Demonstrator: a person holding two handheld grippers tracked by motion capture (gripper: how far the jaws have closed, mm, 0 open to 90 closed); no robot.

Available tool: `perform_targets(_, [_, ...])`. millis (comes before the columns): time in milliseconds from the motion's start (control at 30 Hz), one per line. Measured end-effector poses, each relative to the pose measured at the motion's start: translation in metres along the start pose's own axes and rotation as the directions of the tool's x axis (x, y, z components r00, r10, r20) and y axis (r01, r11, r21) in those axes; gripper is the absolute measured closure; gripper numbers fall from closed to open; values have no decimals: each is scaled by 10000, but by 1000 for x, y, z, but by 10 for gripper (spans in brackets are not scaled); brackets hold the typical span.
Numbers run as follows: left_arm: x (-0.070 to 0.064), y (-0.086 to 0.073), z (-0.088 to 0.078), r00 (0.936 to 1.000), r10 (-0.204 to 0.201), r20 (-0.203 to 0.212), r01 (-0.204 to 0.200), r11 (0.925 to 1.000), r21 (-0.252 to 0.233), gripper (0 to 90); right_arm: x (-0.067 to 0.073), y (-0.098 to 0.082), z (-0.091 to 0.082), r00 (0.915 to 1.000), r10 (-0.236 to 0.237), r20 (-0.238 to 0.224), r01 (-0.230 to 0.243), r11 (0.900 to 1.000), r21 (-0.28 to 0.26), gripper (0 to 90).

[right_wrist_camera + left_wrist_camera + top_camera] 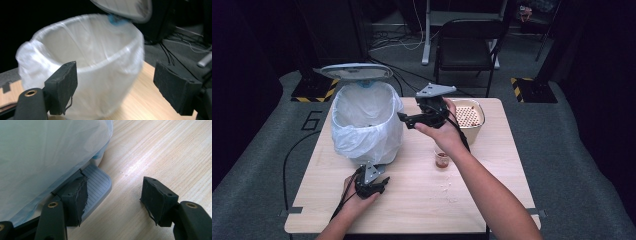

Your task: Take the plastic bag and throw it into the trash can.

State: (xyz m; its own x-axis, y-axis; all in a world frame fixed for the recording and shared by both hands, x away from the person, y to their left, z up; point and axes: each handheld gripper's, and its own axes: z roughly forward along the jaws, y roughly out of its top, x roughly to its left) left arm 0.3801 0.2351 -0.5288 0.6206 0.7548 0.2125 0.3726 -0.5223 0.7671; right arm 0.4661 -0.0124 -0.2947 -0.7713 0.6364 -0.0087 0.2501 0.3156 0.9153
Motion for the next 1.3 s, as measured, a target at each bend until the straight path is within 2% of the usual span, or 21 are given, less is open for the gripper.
perform_targets(133, [0, 0, 0, 10000, 46, -11, -46, 10000, 14, 377, -12, -19, -8, 9994, 194, 299, -199, 9997, 168, 167])
perform_targets(233, [0, 0, 0, 10000, 32, -12, -32, 10000, 12, 377, -18, -33, -15, 9973, 32, 731, -59, 9993, 369, 144])
perform_targets(333, [0, 0, 0, 10000, 43, -64, -43, 10000, -16, 377, -21, -45, -20, 9959, 120, 896, -155, 9991, 388, 140])
perform_targets(467, [0, 0, 0, 10000, 44, 3, -44, 10000, 35, 377, -25, -63, -22, 9915, -166, 1294, 69, 9972, 747, 131])
perform_targets(733, [0, 0, 0, 10000, 46, -20, -46, 10000, 16, 377, -29, -103, -24, 9883, 137, 1521, -334, 9912, 1279, 106])
perform_targets(767, [0, 0, 0, 10000, 46, -17, -46, 10000, 19, 377, -31, -108, -23, 9884, 60, 1519, -263, 9909, 1323, 106])
perform_targets(900, [0, 0, 0, 10000, 53, -20, -53, 10000, 26, 377, -35, -127, -20, 9859, 486, 1603, -715, 9875, 1403, 103])
perform_targets(1133, [0, 0, 0, 10000, 44, -22, -44, 10000, 14, 377, -41, -149, -15, 9826, 789, 1683, -1039, 9839, 1452, 101])
perform_targets(1300, [0, 0, 0, 10000, 42, -23, -42, 10000, 15, 377, -46, -162, -9, 9779, 1099, 1777, -1391, 9770, 1614, 93])
